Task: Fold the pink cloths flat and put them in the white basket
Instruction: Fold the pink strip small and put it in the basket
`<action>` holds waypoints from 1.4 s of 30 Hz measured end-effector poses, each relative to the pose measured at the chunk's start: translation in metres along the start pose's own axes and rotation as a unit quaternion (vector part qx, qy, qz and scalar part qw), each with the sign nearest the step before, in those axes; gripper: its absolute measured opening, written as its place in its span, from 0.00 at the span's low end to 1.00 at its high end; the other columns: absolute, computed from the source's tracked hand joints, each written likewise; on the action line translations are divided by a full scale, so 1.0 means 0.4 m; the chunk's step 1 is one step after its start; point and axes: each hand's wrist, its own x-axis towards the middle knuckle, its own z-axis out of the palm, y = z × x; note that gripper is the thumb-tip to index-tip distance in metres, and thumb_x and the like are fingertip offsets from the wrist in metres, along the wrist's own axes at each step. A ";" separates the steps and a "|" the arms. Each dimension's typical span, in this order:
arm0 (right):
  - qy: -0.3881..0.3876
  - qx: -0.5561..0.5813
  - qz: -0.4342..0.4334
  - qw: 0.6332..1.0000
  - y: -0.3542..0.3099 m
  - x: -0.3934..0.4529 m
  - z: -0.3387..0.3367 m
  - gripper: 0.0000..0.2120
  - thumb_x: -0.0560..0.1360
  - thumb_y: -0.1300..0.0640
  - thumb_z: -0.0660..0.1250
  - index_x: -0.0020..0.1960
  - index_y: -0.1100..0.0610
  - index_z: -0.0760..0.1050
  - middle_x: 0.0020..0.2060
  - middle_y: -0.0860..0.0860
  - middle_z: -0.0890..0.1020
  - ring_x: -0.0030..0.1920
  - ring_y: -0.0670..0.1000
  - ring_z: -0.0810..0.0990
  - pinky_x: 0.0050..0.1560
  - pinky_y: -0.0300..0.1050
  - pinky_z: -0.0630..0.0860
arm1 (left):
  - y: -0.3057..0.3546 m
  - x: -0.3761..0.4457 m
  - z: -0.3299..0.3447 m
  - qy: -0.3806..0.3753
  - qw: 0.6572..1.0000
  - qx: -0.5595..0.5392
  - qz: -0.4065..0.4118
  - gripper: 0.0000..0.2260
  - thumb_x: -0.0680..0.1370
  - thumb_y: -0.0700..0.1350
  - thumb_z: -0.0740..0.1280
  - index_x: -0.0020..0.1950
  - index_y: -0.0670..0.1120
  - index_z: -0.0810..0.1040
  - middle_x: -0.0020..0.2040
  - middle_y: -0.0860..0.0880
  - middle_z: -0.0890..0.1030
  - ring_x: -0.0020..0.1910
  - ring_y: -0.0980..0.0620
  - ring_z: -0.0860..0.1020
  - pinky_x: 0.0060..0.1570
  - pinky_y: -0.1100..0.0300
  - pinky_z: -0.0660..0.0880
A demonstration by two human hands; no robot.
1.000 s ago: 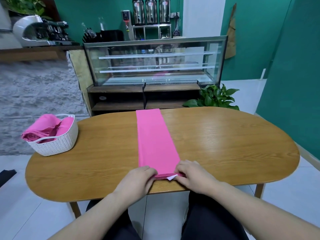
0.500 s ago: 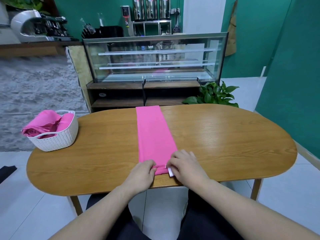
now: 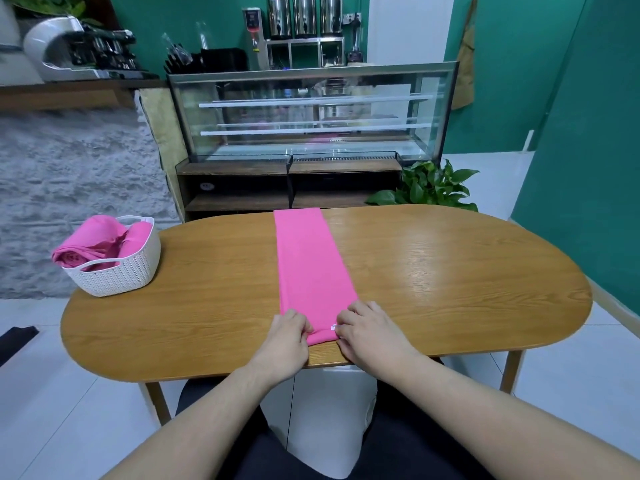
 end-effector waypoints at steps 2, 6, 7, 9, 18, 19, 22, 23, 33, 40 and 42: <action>0.001 0.034 -0.005 0.999 0.006 0.005 0.004 0.12 0.74 0.52 0.60 0.43 0.51 0.82 0.37 0.45 0.81 0.40 0.50 0.79 0.41 0.45 0.76 | 0.003 -0.004 -0.008 -0.004 1.000 -0.007 -0.005 0.11 0.80 0.35 0.58 0.53 0.45 0.79 0.49 0.53 0.72 0.52 0.50 0.67 0.56 0.60 0.63; -0.031 0.086 0.002 0.996 0.005 0.004 0.007 0.16 0.66 0.58 0.72 0.54 0.51 0.80 0.38 0.48 0.80 0.40 0.52 0.79 0.43 0.45 0.77 | 0.013 -0.013 -0.036 -0.021 0.999 0.018 -0.024 0.14 0.78 0.38 0.58 0.55 0.52 0.79 0.49 0.57 0.71 0.57 0.53 0.69 0.55 0.54 0.63; -0.036 0.099 0.013 0.994 0.002 0.009 0.008 0.15 0.66 0.59 0.71 0.53 0.52 0.80 0.39 0.49 0.80 0.41 0.53 0.79 0.44 0.47 0.77 | 0.017 -0.017 -0.043 -0.022 0.998 0.051 -0.021 0.13 0.78 0.40 0.58 0.56 0.54 0.78 0.49 0.58 0.71 0.57 0.55 0.68 0.55 0.54 0.61; -0.029 0.118 0.045 0.992 -0.004 0.020 0.010 0.14 0.68 0.60 0.67 0.52 0.54 0.80 0.41 0.51 0.81 0.44 0.56 0.80 0.47 0.49 0.77 | 0.023 -0.026 -0.051 -0.002 0.992 0.129 0.018 0.11 0.77 0.44 0.59 0.54 0.55 0.78 0.48 0.59 0.74 0.56 0.56 0.70 0.59 0.51 0.60; -0.038 0.172 0.083 0.981 -0.015 0.031 0.007 0.16 0.70 0.62 0.59 0.53 0.57 0.79 0.47 0.55 0.81 0.51 0.58 0.77 0.55 0.52 0.73 | 0.022 0.001 -0.043 0.022 0.914 0.341 0.218 0.08 0.62 0.50 0.77 0.35 0.52 0.79 0.34 0.54 0.76 0.36 0.50 0.76 0.43 0.54 0.71; -0.043 0.181 0.083 0.979 -0.012 0.032 0.009 0.17 0.70 0.61 0.58 0.54 0.57 0.79 0.48 0.55 0.81 0.52 0.58 0.77 0.56 0.52 0.73 | 0.024 0.004 -0.036 0.001 0.915 0.338 0.220 0.09 0.61 0.47 0.78 0.33 0.52 0.79 0.31 0.54 0.76 0.32 0.50 0.76 0.37 0.57 0.72; -0.064 0.220 0.093 0.969 0.002 0.029 0.005 0.17 0.73 0.62 0.57 0.56 0.56 0.80 0.51 0.54 0.82 0.54 0.57 0.77 0.58 0.51 0.73 | 0.028 0.002 -0.040 -0.009 0.938 0.275 0.213 0.04 0.74 0.47 0.72 0.41 0.48 0.83 0.36 0.49 0.80 0.37 0.47 0.79 0.39 0.58 0.72; -0.067 0.235 0.093 0.965 0.007 0.027 0.002 0.17 0.73 0.62 0.57 0.57 0.55 0.79 0.52 0.53 0.82 0.55 0.56 0.77 0.58 0.50 0.73 | 0.025 0.005 -0.041 -0.014 0.951 0.244 0.187 0.08 0.79 0.47 0.66 0.48 0.46 0.84 0.43 0.47 0.81 0.44 0.46 0.79 0.45 0.56 0.72; -0.043 0.223 0.093 0.969 0.024 0.011 -0.013 0.09 0.78 0.57 0.67 0.53 0.53 0.84 0.51 0.51 0.80 0.55 0.54 0.77 0.55 0.51 0.72 | 0.015 0.013 -0.032 -0.048 0.997 0.057 -0.035 0.06 0.83 0.52 0.60 0.54 0.59 0.76 0.49 0.58 0.82 0.56 0.54 0.76 0.54 0.53 0.58; -0.076 0.023 0.025 0.996 -0.041 0.030 -0.010 0.10 0.73 0.53 0.68 0.49 0.58 0.81 0.45 0.54 0.80 0.47 0.58 0.78 0.48 0.52 0.76 | 0.029 0.020 -0.006 -0.050 0.996 -0.013 -0.075 0.05 0.83 0.44 0.59 0.47 0.50 0.68 0.50 0.47 0.81 0.54 0.43 0.77 0.54 0.53 0.71; -0.068 0.076 0.045 0.994 -0.026 0.029 -0.008 0.13 0.78 0.53 0.63 0.57 0.59 0.79 0.50 0.58 0.80 0.52 0.60 0.77 0.54 0.55 0.74 | 0.024 0.018 -0.006 -0.034 0.996 -0.035 -0.073 0.06 0.82 0.43 0.61 0.45 0.50 0.69 0.50 0.47 0.77 0.53 0.43 0.76 0.56 0.51 0.71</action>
